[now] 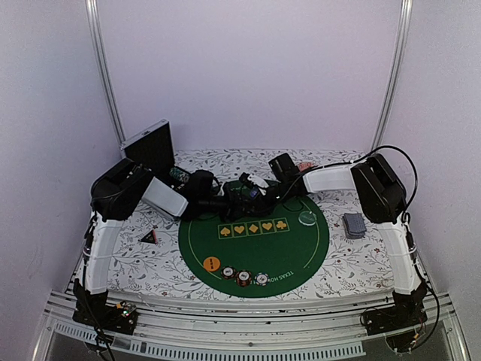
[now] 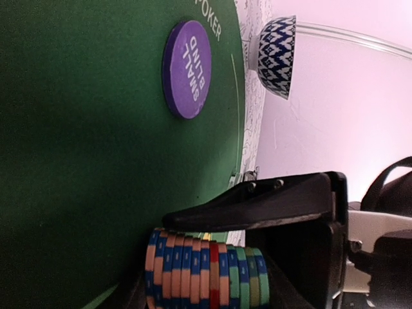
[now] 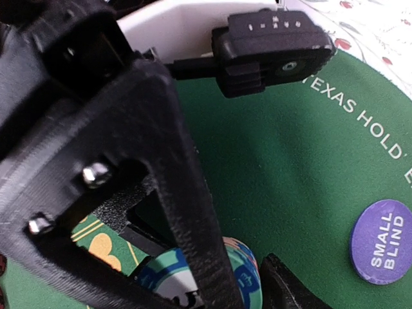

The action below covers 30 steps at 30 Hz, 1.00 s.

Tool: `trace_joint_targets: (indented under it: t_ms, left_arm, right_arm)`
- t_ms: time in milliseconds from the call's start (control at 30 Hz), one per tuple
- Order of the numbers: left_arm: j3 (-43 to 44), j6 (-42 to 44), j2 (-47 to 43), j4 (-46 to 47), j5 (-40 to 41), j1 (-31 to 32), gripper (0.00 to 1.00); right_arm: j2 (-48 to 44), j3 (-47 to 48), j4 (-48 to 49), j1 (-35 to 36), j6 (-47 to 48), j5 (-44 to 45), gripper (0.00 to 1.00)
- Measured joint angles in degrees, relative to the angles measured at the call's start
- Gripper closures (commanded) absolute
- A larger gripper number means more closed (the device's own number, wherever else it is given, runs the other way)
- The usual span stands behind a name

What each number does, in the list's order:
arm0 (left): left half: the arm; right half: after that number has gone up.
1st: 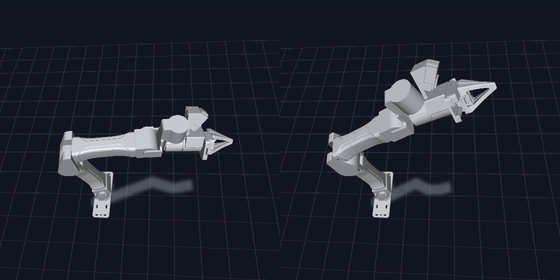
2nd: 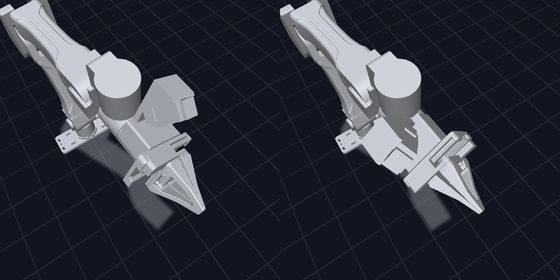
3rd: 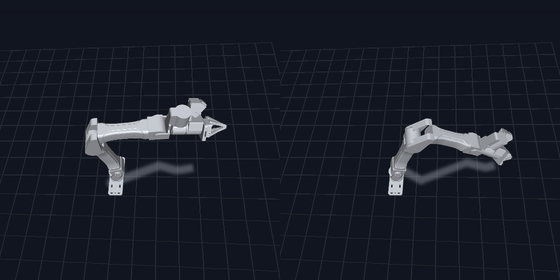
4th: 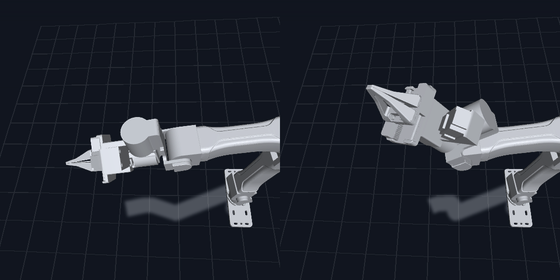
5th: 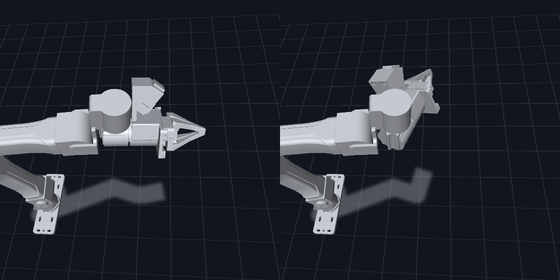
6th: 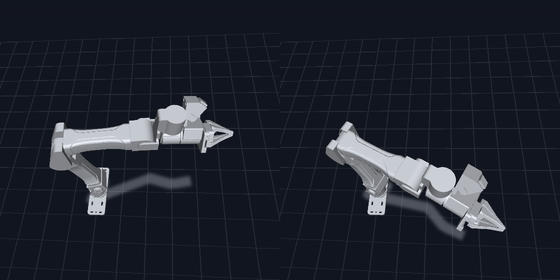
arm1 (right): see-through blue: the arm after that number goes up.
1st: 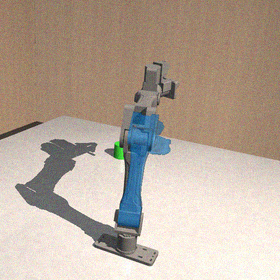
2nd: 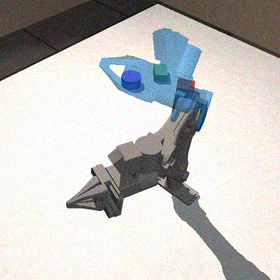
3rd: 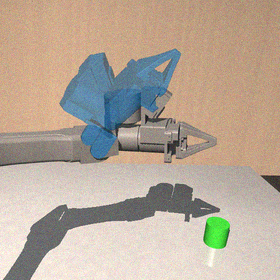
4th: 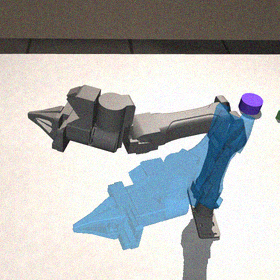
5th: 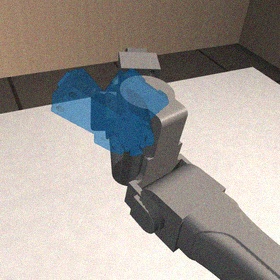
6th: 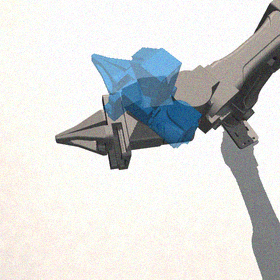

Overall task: Distribute texas hold em gaming equipment
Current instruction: Pass from the left arm to the right

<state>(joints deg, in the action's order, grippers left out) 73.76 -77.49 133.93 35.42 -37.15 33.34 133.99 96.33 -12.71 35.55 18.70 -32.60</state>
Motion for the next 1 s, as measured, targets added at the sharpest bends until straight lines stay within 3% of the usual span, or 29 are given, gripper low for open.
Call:
trace_joint_targets:
  t_ms: [167,367,533,667,1000]
  left_arm:
    - [0.0,0.0,0.2,0.6,-0.3,0.0,1.00]
    - [0.0,-1.0,0.3,0.8,-0.2,-0.2,1.00]
    - [0.0,-1.2,0.4,1.0,-0.2,-0.2,1.00]
    - [0.7,-0.3,0.7,0.4,-0.3,-0.2,0.91]
    - [3.2,3.4,1.7,-1.8,-1.3,-0.3,0.63]
  right_arm:
    - [1.2,0.0,1.5,0.0,-0.6,-0.7,0.43]
    - [1.3,0.0,2.3,0.0,-0.3,-0.5,0.67]
    - [1.3,-0.1,2.5,0.0,-0.3,-0.1,0.79]
    - [0.9,-0.9,3.4,0.0,-0.3,0.4,0.90]
    - [-1.2,-3.8,5.0,0.2,-0.6,4.4,0.96]
